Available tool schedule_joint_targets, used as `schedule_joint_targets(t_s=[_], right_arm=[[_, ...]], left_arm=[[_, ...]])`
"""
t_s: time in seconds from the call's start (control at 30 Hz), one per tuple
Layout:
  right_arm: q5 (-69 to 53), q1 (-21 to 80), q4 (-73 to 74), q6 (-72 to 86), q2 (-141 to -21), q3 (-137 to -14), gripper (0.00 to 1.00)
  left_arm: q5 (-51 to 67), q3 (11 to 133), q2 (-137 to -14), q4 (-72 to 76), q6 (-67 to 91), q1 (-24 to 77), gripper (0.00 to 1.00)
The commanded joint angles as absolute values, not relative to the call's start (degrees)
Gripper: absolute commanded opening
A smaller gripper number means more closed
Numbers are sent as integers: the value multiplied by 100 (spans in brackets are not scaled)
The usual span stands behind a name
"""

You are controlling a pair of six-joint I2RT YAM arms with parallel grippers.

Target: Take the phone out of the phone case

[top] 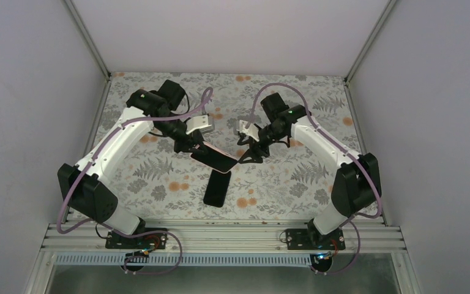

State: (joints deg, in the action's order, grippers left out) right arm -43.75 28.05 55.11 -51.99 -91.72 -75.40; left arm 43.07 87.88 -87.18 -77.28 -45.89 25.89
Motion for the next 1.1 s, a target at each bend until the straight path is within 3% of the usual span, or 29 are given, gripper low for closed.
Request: schedule_joint_targets(t_s=[0.0, 0.37, 0.53, 0.9, 0.97, 1.07], right_arm=[[-3981, 2801, 4699, -4662, -9393, -7832, 78], [-3322, 2943, 3524, -3497, -9754, -8110, 80], [-4880, 3174, 4355, -4379, -9700, -8204, 81], [-6582, 4112, 4968, -4911, -9794, -8175, 82], [-7097, 4153, 5407, -5399, -9920, -8318, 79], [-7682, 4229, 6399, -6235, -10284, -8708, 66]], left_arm=[[5293, 8928, -8725, -7770, -4791, 2637, 2], [5559, 8966, -8762, -7770, -4823, 2912, 2], [5136, 9018, -8595, -7342, -4554, 2907, 2], [3568, 9276, -8404, -5904, -3916, 2690, 2], [3203, 9344, -8405, -5747, -3940, 2689, 2], [2763, 9385, -8414, -5542, -4034, 2626, 2]])
